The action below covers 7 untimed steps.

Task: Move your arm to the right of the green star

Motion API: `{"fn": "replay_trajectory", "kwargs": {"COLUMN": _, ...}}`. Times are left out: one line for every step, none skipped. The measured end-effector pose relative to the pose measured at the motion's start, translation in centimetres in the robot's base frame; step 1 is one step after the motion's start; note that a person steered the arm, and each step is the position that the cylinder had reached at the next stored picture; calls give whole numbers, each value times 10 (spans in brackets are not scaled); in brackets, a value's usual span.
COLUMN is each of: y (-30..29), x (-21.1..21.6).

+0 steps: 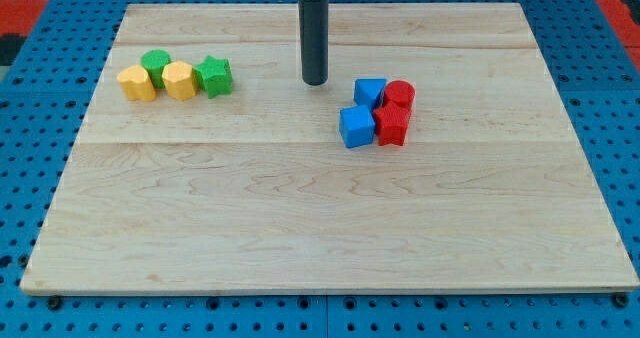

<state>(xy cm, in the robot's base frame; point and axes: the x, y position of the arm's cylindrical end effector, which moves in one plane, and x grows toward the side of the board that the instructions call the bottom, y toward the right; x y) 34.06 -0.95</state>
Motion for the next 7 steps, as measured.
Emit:
{"fn": "replay_trajectory", "kwargs": {"y": 0, "x": 0}}
{"fn": "replay_trajectory", "kwargs": {"y": 0, "x": 0}}
{"fn": "replay_trajectory", "kwargs": {"y": 0, "x": 0}}
{"fn": "replay_trajectory", "kwargs": {"y": 0, "x": -2}}
{"fn": "replay_trajectory", "kwargs": {"y": 0, "x": -5}}
{"fn": "replay_trajectory", "kwargs": {"y": 0, "x": -5}}
{"fn": "replay_trajectory", "kwargs": {"y": -7, "x": -5}}
